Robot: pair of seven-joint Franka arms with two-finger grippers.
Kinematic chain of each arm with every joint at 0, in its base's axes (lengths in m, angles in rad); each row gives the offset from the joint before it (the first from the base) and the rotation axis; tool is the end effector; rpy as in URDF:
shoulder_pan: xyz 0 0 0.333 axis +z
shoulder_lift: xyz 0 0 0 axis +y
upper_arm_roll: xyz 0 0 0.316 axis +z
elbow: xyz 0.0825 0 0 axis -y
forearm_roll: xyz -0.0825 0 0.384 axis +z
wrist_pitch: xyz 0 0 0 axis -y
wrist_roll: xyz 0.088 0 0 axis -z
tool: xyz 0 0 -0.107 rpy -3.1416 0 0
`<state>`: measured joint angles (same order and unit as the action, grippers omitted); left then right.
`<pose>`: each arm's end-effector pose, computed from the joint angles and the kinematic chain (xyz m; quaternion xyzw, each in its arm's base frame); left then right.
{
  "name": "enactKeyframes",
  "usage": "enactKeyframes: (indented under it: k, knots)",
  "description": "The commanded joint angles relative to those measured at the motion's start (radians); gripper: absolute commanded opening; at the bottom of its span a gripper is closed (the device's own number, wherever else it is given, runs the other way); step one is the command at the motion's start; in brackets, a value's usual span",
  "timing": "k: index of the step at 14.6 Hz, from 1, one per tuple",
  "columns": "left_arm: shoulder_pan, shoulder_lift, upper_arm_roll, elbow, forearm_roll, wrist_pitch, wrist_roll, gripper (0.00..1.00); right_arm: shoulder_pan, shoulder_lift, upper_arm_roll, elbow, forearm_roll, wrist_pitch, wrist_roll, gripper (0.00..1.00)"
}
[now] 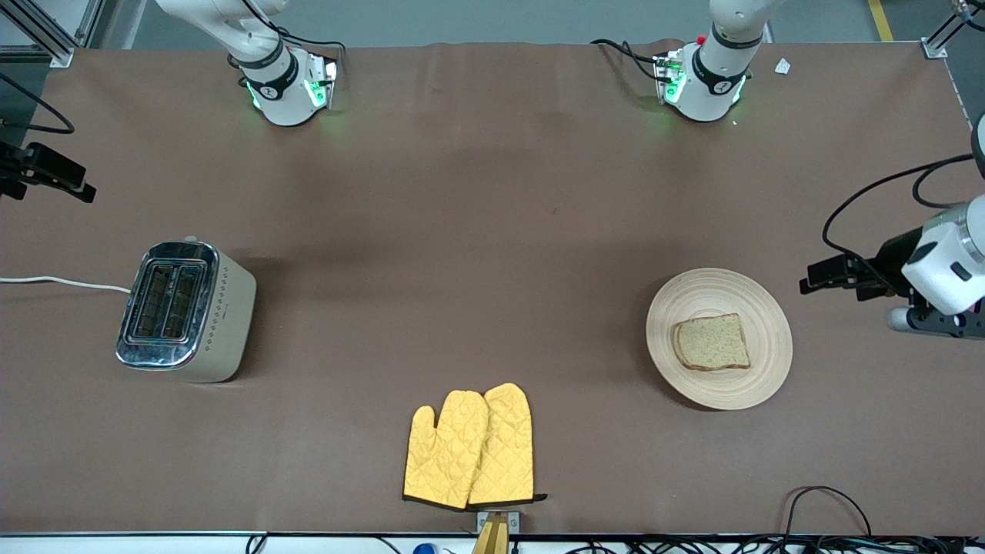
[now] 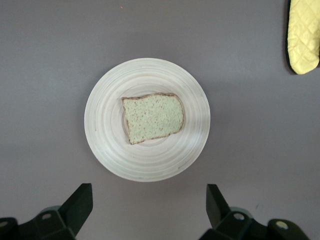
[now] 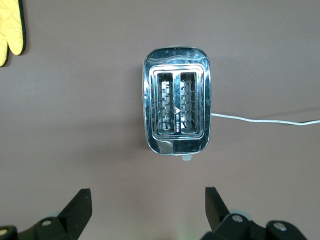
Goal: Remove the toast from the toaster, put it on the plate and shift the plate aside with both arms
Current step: 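Release the plate rim and lift the left gripper away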
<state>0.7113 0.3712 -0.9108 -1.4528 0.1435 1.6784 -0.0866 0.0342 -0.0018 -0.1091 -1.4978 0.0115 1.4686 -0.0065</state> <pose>0.6357 -0.0288 0.5387 0.9961 -0.0477 -0.0124 0.0730 0.5423 -0.0394 0.6507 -0.9993 0.0337 0.0135 0.0064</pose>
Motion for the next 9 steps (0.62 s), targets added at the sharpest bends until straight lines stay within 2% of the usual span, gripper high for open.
enactKeyframes:
  k: [1,3,6,9]
  knots:
    - [0.011,-0.089,0.004,-0.012,0.016,-0.043,0.001,1.0,-0.007,-0.01,0.011,-0.007,-0.012,-0.005,0.017,1.0]
    - [-0.048,-0.148,0.051,-0.011,0.014,-0.075,0.002,1.0,-0.007,-0.01,0.011,-0.006,-0.012,-0.005,0.017,1.0]
    - [-0.27,-0.256,0.318,-0.012,-0.002,-0.091,0.007,1.0,-0.008,-0.01,0.011,-0.007,-0.012,-0.007,0.017,1.0]
    - [-0.432,-0.311,0.505,-0.02,-0.074,-0.15,0.007,1.0,-0.007,-0.01,0.011,-0.007,-0.012,-0.007,0.017,1.0]
